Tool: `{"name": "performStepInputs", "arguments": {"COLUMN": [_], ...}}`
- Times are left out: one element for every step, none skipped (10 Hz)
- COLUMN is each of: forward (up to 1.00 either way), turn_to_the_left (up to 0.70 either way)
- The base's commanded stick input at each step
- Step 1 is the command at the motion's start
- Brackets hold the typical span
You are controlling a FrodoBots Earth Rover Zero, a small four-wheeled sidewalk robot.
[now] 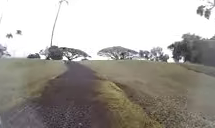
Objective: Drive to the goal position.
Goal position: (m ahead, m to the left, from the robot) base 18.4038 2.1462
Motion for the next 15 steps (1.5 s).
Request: {"name": "performStepInputs", "arguments": {"forward": [0.7, 0.7, 0.7, 0.7, 0.7, 0.7, 0.7, 0.7, 0.7, 0.7, 0.7, 0.7, 0.7, 0.7, 0.7], "turn_to_the_left": [0.35, 0.35, 0.35, 0.35, 0.22, 0.0, 0.0, 0.0, 0.0, 0.0, 0.0, 0.0, 0.0, 0.0, 0.0]}}
